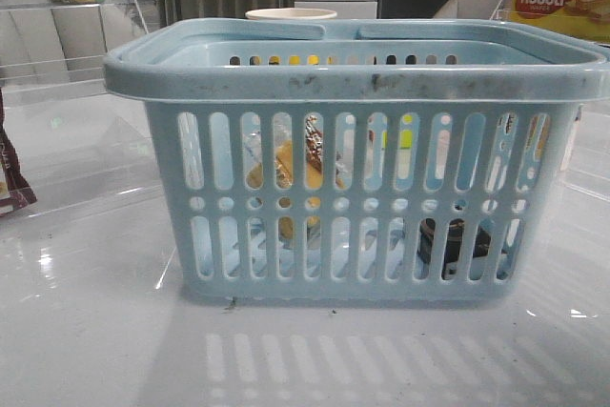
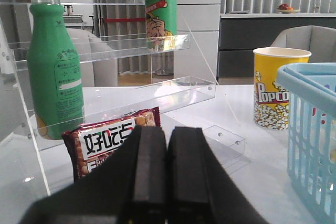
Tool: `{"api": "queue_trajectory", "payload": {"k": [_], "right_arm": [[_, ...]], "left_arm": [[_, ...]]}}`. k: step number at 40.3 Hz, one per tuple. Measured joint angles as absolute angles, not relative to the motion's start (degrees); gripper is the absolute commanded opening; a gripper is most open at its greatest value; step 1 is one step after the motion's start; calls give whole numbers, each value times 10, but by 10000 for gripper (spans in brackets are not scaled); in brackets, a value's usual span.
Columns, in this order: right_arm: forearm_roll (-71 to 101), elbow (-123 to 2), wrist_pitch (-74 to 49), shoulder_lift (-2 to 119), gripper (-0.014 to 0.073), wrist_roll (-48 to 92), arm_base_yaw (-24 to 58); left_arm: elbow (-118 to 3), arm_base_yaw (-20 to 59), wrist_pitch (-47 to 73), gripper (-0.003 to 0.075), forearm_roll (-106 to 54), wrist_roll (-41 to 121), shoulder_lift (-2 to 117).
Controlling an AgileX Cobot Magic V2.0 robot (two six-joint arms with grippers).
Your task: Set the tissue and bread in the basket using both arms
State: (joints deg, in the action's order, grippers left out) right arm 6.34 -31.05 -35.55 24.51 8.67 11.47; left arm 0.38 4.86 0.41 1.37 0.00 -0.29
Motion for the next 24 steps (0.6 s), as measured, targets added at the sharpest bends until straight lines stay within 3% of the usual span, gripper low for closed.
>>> {"api": "queue_trajectory", "payload": {"k": [10,24], "right_arm": [[62,-119,-162,70,56,87,-12],[62,16,-63,-6,56,87,6]], "left_arm": [[4,49,4,92,14,0,-3],[4,49,4,92,14,0,-3]]}}
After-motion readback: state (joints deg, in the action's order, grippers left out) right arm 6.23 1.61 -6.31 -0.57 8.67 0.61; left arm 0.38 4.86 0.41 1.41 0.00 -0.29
